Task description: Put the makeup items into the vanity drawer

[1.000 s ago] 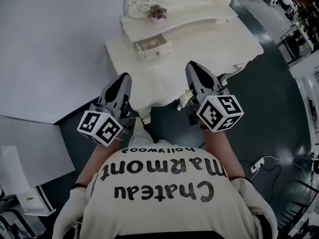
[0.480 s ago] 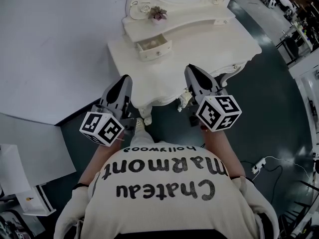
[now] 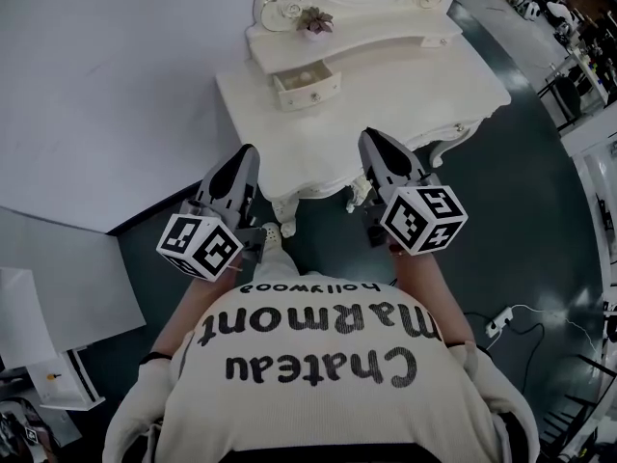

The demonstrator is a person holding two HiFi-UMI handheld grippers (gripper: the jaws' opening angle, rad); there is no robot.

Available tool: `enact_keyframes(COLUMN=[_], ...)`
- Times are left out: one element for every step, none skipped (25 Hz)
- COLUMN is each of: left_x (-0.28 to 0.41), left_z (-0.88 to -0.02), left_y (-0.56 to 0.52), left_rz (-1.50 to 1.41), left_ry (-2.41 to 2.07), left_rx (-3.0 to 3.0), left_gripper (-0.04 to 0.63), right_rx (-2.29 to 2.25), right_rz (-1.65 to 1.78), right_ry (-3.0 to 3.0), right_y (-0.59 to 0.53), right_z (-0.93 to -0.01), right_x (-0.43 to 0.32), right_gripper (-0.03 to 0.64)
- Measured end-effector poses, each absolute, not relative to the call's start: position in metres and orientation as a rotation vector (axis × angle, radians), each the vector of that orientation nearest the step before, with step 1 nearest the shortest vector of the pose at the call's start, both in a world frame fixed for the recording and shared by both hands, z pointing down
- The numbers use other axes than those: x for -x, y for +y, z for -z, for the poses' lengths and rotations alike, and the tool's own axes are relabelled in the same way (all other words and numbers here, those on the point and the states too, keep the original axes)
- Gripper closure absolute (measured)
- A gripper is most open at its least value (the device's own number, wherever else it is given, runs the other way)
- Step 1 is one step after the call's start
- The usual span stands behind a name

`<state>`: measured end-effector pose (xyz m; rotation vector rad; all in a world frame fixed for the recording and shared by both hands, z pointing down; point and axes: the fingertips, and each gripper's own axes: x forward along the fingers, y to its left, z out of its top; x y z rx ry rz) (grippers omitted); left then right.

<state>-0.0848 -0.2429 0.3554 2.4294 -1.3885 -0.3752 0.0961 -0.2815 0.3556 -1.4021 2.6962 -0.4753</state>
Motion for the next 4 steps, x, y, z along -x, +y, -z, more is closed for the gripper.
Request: enact_keyframes(left_x=[0.0861, 0.0874, 0.0888, 0.0902], left_z=[-0.3558, -0.3564, -0.3570, -0.3577], left_y=[-0.2421, -0.2411, -0.2401, -0.2391], left_rz=[0.375, 0.376, 0.376, 0.376], left_ry=[-1.390, -1.391, -1.392, -1.393], left_rx=[-2.430, -2.430, -2.430, -2.430], left_gripper=[0.588, 0.588, 0.586, 0.588], right_rx=[1.402, 1.402, 1.403, 1.403], right_rz=[0.476, 0.477, 0.478, 0.479], right_ry=[2.698, 2.700, 2.701, 2.703], right_y=[-0.2811, -0.2806, -0.2801, -0.2795], right_z=[-0.3568, -0.3581, -0.3594, -0.3607], right_x=[-0.0947, -0.0934, -0.0920, -0.0906], right_gripper=[0.578, 0.578, 0.578, 0.578])
